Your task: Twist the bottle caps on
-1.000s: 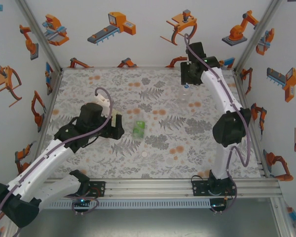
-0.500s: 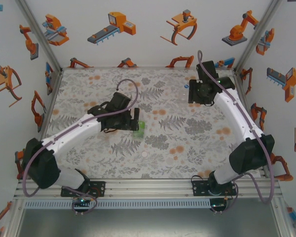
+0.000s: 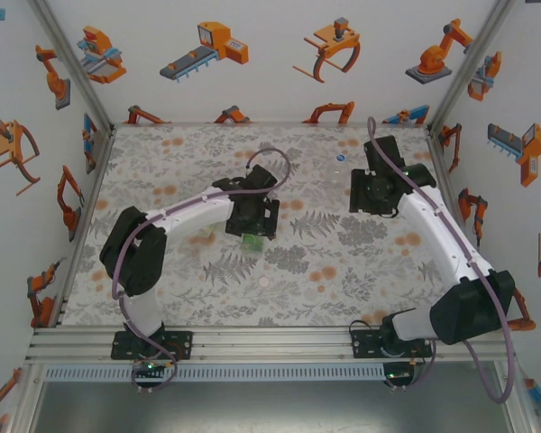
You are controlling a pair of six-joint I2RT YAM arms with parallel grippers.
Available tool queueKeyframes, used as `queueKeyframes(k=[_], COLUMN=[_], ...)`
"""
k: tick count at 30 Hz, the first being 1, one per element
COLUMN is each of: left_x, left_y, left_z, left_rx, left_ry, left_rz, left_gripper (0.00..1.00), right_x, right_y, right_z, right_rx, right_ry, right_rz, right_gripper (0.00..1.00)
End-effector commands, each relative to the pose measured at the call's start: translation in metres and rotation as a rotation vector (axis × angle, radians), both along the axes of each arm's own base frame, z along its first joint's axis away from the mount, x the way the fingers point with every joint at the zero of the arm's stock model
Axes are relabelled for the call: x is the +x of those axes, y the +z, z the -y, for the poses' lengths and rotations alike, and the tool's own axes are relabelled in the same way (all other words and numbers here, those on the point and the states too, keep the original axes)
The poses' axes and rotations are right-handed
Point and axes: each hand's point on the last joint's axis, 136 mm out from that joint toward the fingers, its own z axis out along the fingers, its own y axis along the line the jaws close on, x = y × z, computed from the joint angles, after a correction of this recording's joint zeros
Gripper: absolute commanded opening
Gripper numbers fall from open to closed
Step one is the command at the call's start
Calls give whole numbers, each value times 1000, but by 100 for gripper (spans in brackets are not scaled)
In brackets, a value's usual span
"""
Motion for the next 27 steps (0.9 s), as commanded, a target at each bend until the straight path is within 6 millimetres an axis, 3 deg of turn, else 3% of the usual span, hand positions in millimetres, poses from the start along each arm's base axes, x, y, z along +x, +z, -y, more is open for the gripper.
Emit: queueKeyframes(k=[1, 6, 16, 21, 27], left_x=[-8, -12, -10, -10, -7], left_y=[-20, -39, -49, -41, -15], left_z=[-7, -10, -15, -18, -20], left_rx=[32, 57, 85, 86, 57], left_ry=[28, 31, 31, 16, -35], left_rz=[-41, -70, -72, -44, 47], left_gripper=[80, 73, 60, 55, 37], right_x=[-8, -10, -14, -22, -39], right_y=[3, -1, 7, 13, 15], right_z=[1, 1, 0, -3, -15], right_rx=[14, 19, 38, 76, 113], right_ry=[-13, -12, -18, -23, -9], right_rz=[8, -6, 2, 0, -16], right_gripper=[52, 52, 51, 50, 49])
